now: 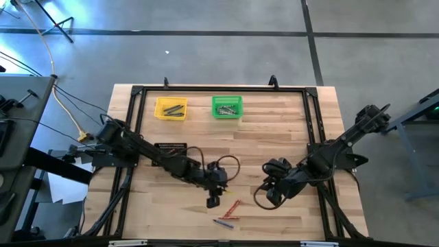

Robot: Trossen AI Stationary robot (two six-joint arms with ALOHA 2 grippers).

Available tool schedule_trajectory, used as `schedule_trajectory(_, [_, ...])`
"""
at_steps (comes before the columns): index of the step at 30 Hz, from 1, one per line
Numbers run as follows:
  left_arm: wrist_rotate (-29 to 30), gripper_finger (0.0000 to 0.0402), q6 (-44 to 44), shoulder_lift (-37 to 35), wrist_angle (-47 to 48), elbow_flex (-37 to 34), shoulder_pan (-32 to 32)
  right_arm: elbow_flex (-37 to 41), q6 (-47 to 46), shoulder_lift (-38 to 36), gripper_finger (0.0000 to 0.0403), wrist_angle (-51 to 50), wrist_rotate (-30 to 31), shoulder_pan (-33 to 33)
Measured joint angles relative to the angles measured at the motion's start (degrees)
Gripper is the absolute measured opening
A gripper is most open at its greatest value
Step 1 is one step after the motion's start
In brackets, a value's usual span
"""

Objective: Sort crayons
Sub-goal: Put the orange crayon into the black bin

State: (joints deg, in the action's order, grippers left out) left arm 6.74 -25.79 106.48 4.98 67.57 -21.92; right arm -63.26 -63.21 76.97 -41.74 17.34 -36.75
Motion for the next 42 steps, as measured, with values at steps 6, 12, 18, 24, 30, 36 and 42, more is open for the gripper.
schedule_trajectory(6, [0.45,0.0096,3.66,8.33,9.4,12.2,-1.43,0.0,-0.88,2.29,0.0146,0.28,-4.59,-1.09])
schedule_trajectory(12, [3.45,0.0096,2.07,14.74,20.31,22.35,-2.93,0.0,-1.05,3.53,0.0146,0.06,-7.84,-4.03])
schedule_trajectory(18, [4.47,0.0096,-3.96,18.46,20.14,26.86,-4.39,0.0,-5.26,3.96,0.0146,-2.34,-8.37,-8.47])
schedule_trajectory(24, [7.44,0.0096,-9.58,19.45,19.51,27.57,-5.59,0.02,-11.17,4.09,0.0146,-7.96,-8.57,-13.55])
schedule_trajectory(30, [7.39,0.0096,-14.51,21.81,18.4,27.52,-6.09,0.02,-17.08,4.09,0.0146,-12.4,-8.56,-17.72])
schedule_trajectory(36, [8.29,0.0096,-17.37,22.55,18.24,27.48,-6.38,0.02,-20.48,4.09,0.0146,-12.41,-8.46,-20.42])
schedule_trajectory(42, [9.03,0.0096,-19.16,22.88,17.46,27.52,-6.64,0.02,-21.84,4.09,0.0146,-12.28,-8.34,-21.96])
